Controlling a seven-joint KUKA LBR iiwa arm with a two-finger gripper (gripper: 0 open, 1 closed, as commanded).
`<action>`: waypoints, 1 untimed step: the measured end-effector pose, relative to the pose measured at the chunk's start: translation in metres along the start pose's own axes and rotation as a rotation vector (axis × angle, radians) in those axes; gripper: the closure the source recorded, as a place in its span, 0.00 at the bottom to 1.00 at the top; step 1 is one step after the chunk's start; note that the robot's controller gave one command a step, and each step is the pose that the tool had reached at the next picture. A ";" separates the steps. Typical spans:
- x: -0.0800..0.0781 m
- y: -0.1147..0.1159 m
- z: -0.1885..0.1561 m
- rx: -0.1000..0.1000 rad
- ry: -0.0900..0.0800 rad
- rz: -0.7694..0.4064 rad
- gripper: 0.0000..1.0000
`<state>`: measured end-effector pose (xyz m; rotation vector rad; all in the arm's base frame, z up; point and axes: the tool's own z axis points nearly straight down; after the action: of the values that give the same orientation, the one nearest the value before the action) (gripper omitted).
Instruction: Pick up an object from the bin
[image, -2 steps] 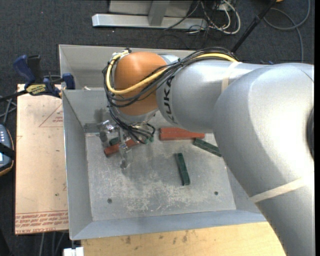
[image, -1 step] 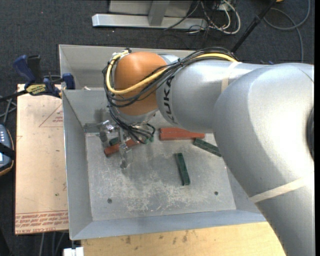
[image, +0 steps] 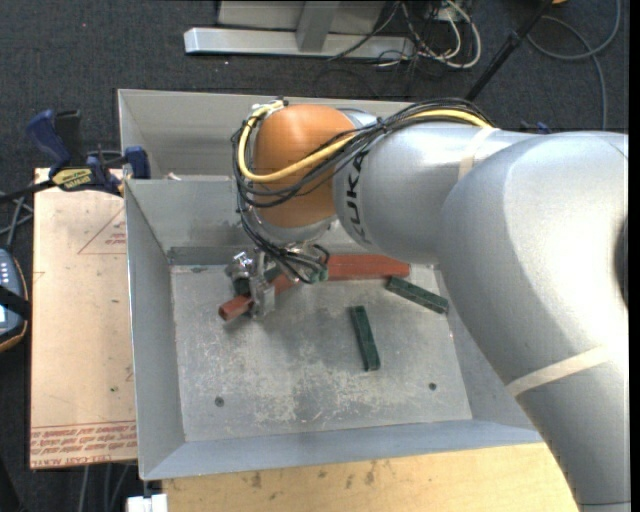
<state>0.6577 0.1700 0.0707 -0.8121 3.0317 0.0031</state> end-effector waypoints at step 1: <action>0.000 0.000 0.000 0.000 0.000 0.000 1.00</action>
Offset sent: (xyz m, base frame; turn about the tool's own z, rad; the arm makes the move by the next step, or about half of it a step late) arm -0.0186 -0.0107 0.1602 0.0533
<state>0.6578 0.1700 0.0707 -0.8119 3.0318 0.0033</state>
